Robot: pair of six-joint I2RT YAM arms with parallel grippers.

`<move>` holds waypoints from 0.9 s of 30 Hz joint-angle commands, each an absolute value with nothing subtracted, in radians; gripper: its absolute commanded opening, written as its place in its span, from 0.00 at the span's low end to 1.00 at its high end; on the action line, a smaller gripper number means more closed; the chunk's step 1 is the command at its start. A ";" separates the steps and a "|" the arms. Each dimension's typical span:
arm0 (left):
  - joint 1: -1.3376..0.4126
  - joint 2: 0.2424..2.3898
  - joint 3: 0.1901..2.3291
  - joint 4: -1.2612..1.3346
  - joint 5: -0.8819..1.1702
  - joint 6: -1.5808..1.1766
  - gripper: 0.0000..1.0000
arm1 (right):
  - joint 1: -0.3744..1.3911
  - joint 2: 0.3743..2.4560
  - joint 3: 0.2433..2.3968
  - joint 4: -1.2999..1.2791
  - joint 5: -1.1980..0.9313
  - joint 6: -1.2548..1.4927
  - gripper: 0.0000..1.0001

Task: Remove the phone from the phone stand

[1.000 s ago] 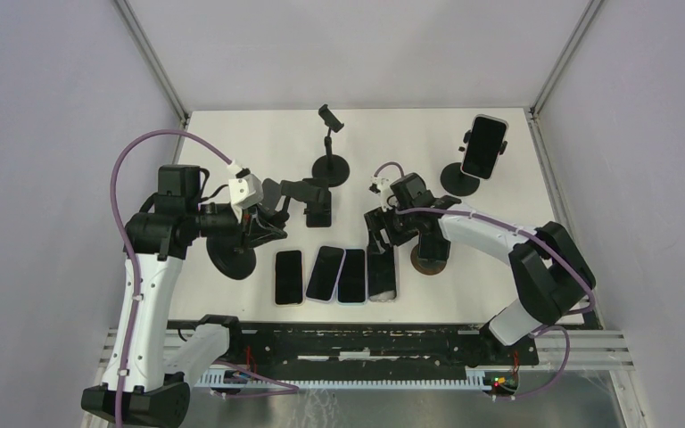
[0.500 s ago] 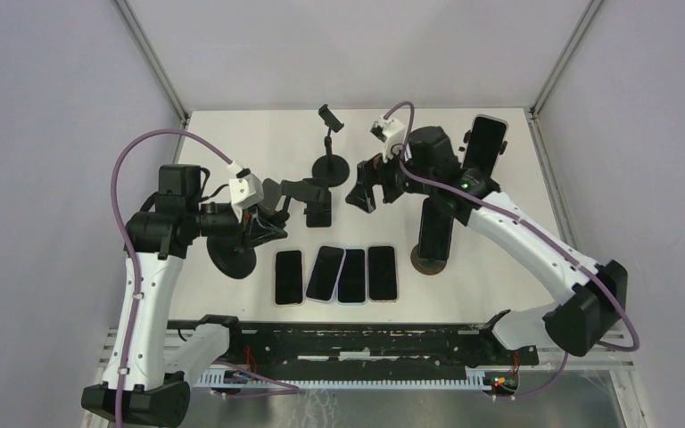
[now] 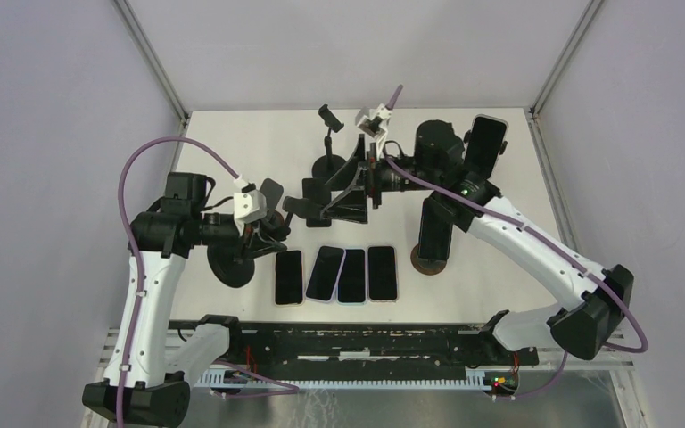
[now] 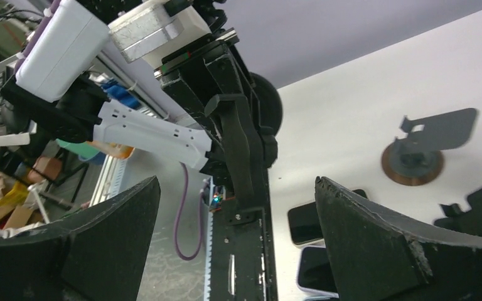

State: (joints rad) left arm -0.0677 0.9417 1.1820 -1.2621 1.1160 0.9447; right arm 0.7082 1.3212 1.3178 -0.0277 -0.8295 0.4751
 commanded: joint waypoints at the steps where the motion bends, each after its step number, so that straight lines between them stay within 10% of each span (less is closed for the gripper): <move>1: -0.064 0.930 1.195 -1.279 1.196 1.013 0.03 | 0.782 1.410 1.416 -0.063 -0.856 0.461 0.98; 9: -0.064 0.927 1.213 -1.281 1.193 1.001 0.03 | 0.885 1.501 1.534 -0.209 -0.772 0.360 0.82; 19: -0.064 0.909 1.171 -0.913 1.190 0.527 0.05 | 0.908 1.430 1.476 -0.162 -0.620 0.332 0.06; 21: -0.065 0.899 1.152 -0.853 1.181 0.456 0.17 | 0.908 1.416 1.484 -0.174 -0.564 0.308 0.00; 25: -0.065 0.889 1.141 -0.837 1.164 0.421 0.89 | 0.905 1.405 1.524 -0.218 -0.507 0.268 0.00; 27: -0.065 0.887 1.150 -0.837 1.153 0.419 0.99 | 0.904 1.414 1.582 -0.293 -0.473 0.234 0.00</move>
State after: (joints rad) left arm -0.0681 0.9043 1.1416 -0.9344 1.1530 0.5476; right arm 0.9012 1.4445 1.4834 -0.2420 -0.5499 0.3027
